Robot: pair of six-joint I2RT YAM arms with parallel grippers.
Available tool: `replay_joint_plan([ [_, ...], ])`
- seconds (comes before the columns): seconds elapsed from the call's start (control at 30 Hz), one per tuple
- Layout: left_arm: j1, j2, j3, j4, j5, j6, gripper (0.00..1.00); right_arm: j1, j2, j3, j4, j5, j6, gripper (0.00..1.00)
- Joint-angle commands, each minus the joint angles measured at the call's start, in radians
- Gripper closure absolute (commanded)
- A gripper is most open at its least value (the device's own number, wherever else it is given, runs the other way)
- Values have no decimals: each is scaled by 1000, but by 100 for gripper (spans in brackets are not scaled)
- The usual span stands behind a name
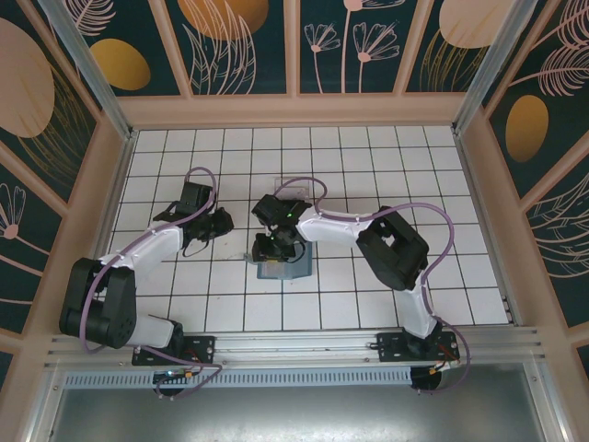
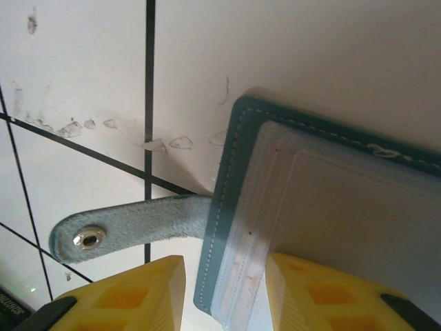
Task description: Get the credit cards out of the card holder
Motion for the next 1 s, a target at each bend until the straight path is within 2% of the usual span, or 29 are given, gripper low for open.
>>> replay_joint_plan([
  [0.0, 4, 3, 27, -4, 12, 15, 82, 14, 7, 30, -121, 93, 0, 62],
  [0.6, 5, 8, 13, 19, 41, -1, 82, 68, 88, 190, -383, 361, 8, 59],
  [0.97, 5, 23, 29, 17, 52, 8, 82, 83, 96, 252, -502, 477, 31, 54],
])
